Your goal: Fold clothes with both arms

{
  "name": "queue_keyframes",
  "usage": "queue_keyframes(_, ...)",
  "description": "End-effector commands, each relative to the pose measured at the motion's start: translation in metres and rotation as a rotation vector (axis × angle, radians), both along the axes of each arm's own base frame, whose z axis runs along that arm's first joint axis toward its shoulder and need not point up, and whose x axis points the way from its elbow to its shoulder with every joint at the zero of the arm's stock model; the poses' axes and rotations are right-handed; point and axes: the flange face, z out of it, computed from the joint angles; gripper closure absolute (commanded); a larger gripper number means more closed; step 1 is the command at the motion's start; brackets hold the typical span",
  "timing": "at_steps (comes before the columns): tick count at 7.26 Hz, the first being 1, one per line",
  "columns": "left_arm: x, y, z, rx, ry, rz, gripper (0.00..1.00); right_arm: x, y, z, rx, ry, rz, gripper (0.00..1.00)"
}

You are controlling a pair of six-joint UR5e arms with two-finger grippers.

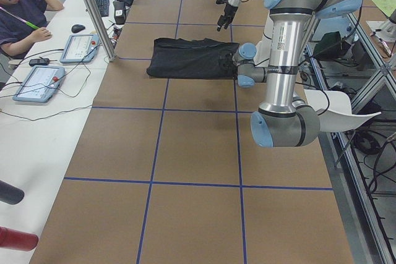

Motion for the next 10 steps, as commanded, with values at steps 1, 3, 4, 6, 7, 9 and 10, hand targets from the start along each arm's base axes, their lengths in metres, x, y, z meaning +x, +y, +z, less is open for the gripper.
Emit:
queue_keyframes(1, 0.012, 0.008, 0.005, -0.003, -0.010, 0.018, 0.01, -0.001, 0.003, -0.001, 0.017, 0.004, -0.017, 0.01)
queue_keyframes(3, 0.021, 0.012, 0.003, -0.005, -0.010, 0.027, 0.13, -0.003, 0.005, -0.001, 0.017, 0.003, -0.022, 0.01)
queue_keyframes(4, 0.022, 0.012, 0.002, -0.005, -0.009, 0.027, 0.23, -0.003, 0.006, -0.002, 0.017, 0.001, -0.025, 0.01)
queue_keyframes(6, 0.022, 0.012, 0.002, -0.002, -0.011, 0.028, 0.27, -0.005, 0.009, -0.002, 0.018, 0.001, -0.029, 0.01)
queue_keyframes(7, 0.023, 0.012, 0.005, 0.003, -0.018, 0.028, 0.27, -0.005, 0.010, -0.002, 0.020, 0.000, -0.030, 0.01)
queue_keyframes(9, 0.023, 0.012, 0.008, 0.007, -0.023, 0.031, 0.27, -0.007, 0.013, -0.003, 0.022, 0.000, -0.032, 0.01)
queue_keyframes(10, 0.024, 0.012, 0.010, 0.007, -0.028, 0.031, 0.27, -0.007, 0.013, -0.002, 0.022, 0.002, -0.032, 0.01)
